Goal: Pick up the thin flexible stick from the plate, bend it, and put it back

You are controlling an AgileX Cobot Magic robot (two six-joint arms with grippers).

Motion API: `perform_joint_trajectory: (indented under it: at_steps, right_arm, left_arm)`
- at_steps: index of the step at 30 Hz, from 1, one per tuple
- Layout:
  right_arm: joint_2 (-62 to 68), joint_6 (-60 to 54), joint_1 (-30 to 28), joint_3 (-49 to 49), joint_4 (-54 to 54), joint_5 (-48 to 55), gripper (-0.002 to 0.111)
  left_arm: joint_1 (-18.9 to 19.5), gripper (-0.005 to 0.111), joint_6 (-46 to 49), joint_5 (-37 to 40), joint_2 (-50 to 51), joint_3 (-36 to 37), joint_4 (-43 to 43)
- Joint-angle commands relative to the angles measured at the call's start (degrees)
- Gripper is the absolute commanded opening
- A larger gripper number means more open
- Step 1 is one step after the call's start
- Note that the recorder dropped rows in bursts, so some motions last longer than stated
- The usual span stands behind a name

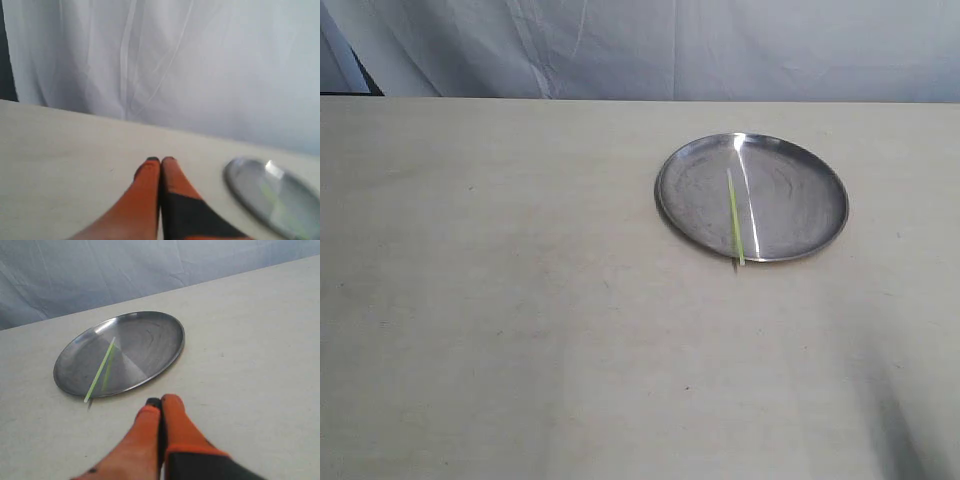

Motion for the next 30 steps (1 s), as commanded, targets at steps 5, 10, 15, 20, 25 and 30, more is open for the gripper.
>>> perform_joint_trajectory:
  at_steps: [5, 10, 15, 20, 25, 30]
  right_arm:
    - [-0.4, -0.1, -0.3, 0.2, 0.0, -0.6, 0.000]
    - [-0.4, -0.1, -0.2, 0.2, 0.0, -0.6, 0.000]
    - [-0.4, -0.1, -0.2, 0.2, 0.0, -0.6, 0.000]
    - [-0.4, -0.1, -0.2, 0.2, 0.0, -0.6, 0.000]
    - [-0.4, -0.1, -0.2, 0.2, 0.0, -0.6, 0.000]
    - [-0.4, -0.1, -0.2, 0.2, 0.0, -0.6, 0.000]
  left_arm:
    - [0.4, 0.000, -13.4, -13.7, -0.3, 0.2, -30.9]
    - [0.4, 0.000, -19.9, 1.6, 0.0, -3.1, -31.0]
    - [0.4, 0.000, -4.6, 8.6, 10.9, -14.2, -26.2]
    - [0.4, 0.000, 17.9, 21.1, 31.9, -28.5, -32.0]
    - [0.3, 0.000, 51.5, 29.1, 54.8, -41.6, -49.6]
    - [-2.4, 0.000, 72.3, 32.9, 73.1, -53.6, -60.8]
